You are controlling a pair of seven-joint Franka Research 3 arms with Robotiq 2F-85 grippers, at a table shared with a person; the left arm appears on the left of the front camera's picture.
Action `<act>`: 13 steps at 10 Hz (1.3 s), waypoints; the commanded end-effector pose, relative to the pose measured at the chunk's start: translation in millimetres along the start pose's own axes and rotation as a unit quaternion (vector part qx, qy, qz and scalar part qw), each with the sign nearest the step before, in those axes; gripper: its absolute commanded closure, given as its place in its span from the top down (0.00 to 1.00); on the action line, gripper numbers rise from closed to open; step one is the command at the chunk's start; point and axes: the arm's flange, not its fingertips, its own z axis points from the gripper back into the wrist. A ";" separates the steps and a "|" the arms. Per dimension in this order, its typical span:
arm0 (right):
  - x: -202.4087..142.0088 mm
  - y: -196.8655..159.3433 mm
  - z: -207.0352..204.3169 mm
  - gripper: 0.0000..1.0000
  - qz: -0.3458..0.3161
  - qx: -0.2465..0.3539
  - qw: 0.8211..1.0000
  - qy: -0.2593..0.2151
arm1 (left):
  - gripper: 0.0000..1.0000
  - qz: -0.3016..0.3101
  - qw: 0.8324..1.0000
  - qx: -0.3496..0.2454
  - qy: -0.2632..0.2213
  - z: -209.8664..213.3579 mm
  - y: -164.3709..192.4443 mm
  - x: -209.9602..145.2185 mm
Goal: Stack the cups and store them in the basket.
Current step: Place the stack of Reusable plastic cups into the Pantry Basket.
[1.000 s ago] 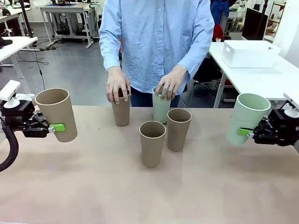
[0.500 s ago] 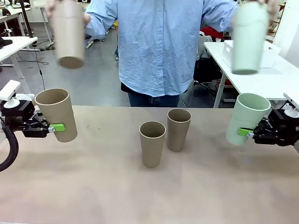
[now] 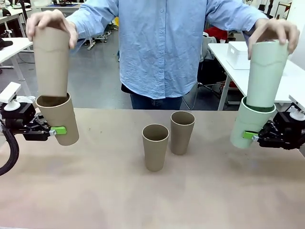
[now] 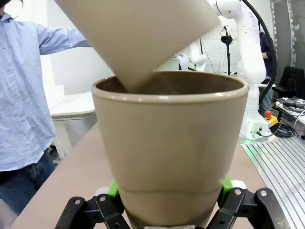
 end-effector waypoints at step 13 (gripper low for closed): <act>3.4 -1.9 0.9 0.84 0.005 -0.003 1.000 -0.003 | 0.85 -0.002 1.000 -0.004 -0.004 -0.5 0.3 3.5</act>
